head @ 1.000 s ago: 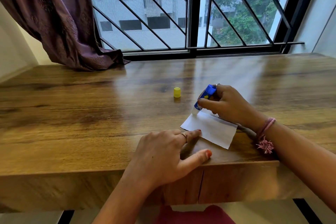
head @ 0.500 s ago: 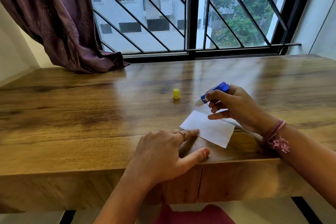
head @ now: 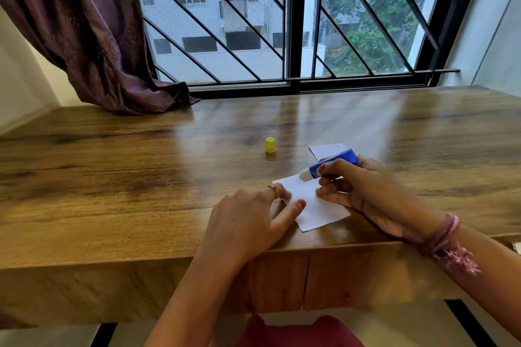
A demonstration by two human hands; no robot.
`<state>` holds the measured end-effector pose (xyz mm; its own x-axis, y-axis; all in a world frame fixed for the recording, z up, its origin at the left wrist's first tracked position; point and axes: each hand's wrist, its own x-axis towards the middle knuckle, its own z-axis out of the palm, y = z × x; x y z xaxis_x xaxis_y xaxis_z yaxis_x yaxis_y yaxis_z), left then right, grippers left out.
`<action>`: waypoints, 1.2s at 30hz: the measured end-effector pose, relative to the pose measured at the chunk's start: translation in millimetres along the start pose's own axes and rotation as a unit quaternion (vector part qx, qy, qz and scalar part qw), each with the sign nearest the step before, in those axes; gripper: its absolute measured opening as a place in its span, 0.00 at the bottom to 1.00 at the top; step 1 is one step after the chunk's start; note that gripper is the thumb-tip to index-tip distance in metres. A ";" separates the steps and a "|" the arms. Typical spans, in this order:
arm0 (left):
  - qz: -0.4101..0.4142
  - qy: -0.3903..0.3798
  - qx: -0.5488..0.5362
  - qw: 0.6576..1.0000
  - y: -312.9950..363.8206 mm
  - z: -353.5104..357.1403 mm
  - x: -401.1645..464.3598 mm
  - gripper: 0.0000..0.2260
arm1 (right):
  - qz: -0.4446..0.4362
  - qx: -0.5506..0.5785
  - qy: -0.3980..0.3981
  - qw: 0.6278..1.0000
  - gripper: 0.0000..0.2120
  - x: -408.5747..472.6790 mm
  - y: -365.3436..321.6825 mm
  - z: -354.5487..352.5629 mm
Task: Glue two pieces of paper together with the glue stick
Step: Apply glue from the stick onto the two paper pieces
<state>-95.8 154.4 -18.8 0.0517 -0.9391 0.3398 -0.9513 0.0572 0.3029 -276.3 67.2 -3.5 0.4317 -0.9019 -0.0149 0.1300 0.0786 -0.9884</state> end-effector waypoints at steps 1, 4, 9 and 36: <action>-0.006 -0.002 0.009 1.000 -0.5 0.5 1.9 0.21 | 0.004 0.009 -0.001 1.000 0.04 -0.7 0.9 1.0; -0.010 -0.029 0.016 0.999 -4.1 -3.7 7.2 0.19 | 0.018 0.055 -0.025 0.998 0.06 -2.4 0.8 -0.5; 0.005 -0.097 -0.038 0.995 -23.4 -19.4 15.8 0.18 | -0.033 0.059 -0.015 0.998 0.07 3.6 -13.9 -15.8; 0.012 -0.081 -0.073 0.994 -41.1 -21.3 14.6 0.19 | -0.122 -0.279 -0.021 0.952 0.08 27.7 1.2 -31.3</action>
<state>-49.5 145.6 -7.2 -0.0307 -0.9783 0.2048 -0.8964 0.1176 0.4273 -292.1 29.0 -9.9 0.4868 -0.8453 0.2200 -0.2590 -0.3802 -0.8879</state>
